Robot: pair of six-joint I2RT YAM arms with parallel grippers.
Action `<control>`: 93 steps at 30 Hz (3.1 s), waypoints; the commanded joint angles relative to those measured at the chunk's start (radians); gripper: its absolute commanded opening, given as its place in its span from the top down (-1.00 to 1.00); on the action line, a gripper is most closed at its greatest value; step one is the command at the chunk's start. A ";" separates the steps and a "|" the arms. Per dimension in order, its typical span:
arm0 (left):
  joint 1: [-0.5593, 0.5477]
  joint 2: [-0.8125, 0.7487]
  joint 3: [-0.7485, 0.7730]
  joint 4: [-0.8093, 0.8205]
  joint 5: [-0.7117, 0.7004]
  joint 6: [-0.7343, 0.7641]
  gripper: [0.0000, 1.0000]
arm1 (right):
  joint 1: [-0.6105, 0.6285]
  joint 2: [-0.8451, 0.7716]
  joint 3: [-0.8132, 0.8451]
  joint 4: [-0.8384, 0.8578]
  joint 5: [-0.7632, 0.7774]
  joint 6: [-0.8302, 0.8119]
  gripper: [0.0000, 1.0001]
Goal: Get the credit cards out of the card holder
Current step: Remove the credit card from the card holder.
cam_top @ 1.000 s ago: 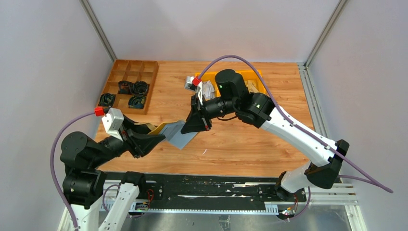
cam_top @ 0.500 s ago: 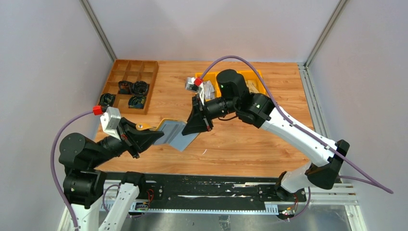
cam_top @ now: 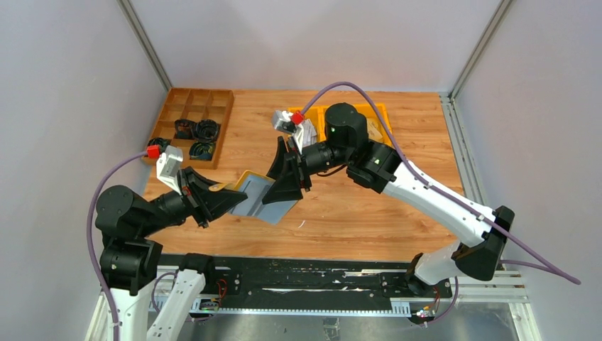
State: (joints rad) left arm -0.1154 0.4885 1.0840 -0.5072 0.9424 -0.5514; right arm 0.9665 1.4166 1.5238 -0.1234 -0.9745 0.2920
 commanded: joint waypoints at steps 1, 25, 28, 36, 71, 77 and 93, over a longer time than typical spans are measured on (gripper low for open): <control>-0.004 0.009 -0.001 0.031 0.026 -0.046 1.00 | 0.028 0.018 0.009 0.114 -0.064 0.067 0.26; -0.004 0.035 0.045 0.094 0.158 -0.163 0.54 | 0.020 -0.071 -0.079 0.177 -0.125 0.053 1.00; -0.004 0.030 0.049 0.083 0.157 -0.145 0.54 | 0.020 -0.072 -0.075 0.183 -0.127 0.054 1.00; -0.004 0.021 0.039 0.056 0.085 -0.090 1.00 | 0.023 -0.062 -0.075 0.237 -0.148 0.087 1.00; -0.004 0.021 0.065 0.034 -0.046 -0.027 1.00 | 0.000 0.018 -0.075 0.053 0.177 0.176 1.00; -0.004 0.016 0.073 0.003 -0.066 0.014 1.00 | 0.001 0.014 -0.073 0.062 0.171 0.171 1.00; -0.004 0.027 0.145 -0.123 -0.174 0.121 1.00 | 0.001 0.025 -0.065 0.031 0.203 0.151 1.00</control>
State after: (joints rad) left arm -0.1192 0.5171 1.1931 -0.5766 0.8165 -0.4919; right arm 0.9665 1.4303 1.4338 -0.0872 -0.8017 0.4515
